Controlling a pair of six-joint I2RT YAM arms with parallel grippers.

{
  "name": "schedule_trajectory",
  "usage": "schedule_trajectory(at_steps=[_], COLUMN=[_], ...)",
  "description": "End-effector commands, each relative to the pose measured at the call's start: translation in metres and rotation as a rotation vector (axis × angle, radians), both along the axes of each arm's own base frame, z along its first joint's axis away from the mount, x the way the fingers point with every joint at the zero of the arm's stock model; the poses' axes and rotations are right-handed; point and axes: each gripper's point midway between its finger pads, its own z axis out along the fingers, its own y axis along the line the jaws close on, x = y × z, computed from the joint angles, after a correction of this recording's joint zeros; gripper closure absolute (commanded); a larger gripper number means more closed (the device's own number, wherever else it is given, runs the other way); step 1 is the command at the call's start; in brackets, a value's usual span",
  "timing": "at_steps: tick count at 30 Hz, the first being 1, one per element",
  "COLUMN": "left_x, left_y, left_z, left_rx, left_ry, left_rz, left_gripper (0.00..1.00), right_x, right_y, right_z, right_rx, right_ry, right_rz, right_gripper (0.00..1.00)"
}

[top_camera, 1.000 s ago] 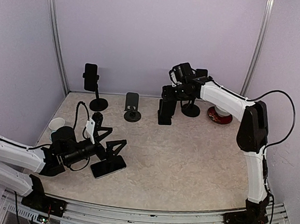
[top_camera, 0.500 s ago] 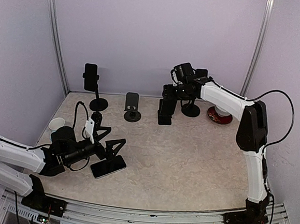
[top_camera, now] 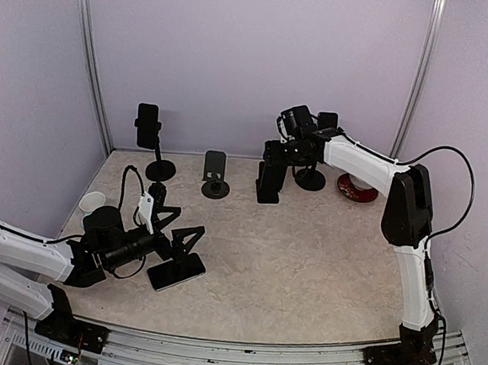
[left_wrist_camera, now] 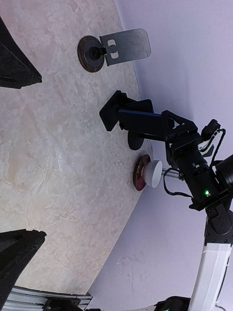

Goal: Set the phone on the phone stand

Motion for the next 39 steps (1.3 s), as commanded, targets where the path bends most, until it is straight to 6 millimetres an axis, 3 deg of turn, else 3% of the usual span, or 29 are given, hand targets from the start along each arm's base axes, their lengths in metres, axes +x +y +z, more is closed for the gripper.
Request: schedule_trajectory(at_steps=[1,21,28,34,39], left_x=[0.003,0.002,0.002,0.003,0.003], left_y=[0.002,0.001,0.001,0.001,0.001], left_z=[0.006,0.007,0.007,0.007,0.007], left_rx=[-0.021,-0.025,-0.021,-0.021,-0.020], left_ry=[-0.022,-0.022,-0.023,-0.023,-0.022], left_rz=[0.010,0.003,0.004,0.006,0.005], left_gripper=[0.01,0.01,0.01,0.01,0.01], right_x=[0.012,0.010,0.011,0.010,0.012], right_y=[0.003,0.006,0.007,0.010,0.011], right_z=[0.024,0.032,0.022,0.021,0.021], right_rx=[0.063,0.072,0.057,0.064,0.060], right_ry=[-0.065,-0.065,-0.046,-0.044,-0.048], right_rz=[-0.017,-0.021,-0.018,-0.011,-0.011], right_gripper=[0.66,0.67,0.66,0.63,0.54])
